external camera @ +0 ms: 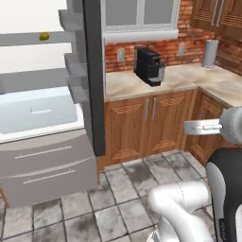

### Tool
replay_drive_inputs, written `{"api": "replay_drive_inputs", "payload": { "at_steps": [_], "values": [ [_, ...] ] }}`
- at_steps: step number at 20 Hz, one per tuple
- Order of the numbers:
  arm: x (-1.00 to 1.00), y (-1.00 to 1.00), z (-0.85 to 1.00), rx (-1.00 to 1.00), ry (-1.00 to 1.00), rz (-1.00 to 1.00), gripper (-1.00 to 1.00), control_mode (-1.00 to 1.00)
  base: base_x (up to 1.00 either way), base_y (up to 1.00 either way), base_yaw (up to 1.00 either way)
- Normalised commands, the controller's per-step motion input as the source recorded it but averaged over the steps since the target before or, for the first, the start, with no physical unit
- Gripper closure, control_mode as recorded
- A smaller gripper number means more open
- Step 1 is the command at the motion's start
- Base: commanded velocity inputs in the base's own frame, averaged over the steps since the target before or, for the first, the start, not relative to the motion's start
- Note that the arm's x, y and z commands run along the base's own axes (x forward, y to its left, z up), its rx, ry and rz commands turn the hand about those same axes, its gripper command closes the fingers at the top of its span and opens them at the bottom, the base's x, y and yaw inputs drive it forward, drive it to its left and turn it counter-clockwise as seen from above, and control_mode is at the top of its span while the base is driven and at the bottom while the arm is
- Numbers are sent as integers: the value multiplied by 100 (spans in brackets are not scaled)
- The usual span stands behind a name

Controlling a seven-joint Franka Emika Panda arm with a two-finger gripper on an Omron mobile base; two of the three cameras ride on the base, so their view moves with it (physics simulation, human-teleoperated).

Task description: Open the fridge, remove the mango, lemon wedge, and shrimp, and place them on any counter.

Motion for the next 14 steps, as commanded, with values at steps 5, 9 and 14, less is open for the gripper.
{"api": "replay_drive_inputs", "payload": {
  "at_steps": [5, 9, 14],
  "values": [
    [0, 0, 0, 0, 0, 0, -100, 100, 27, 100, 5],
    [0, 0, 0, 0, 0, 0, -100, 100, 21, 99, 3],
    [0, 0, 0, 0, 0, 0, -100, 100, 56, 61, 5]
  ]
}}
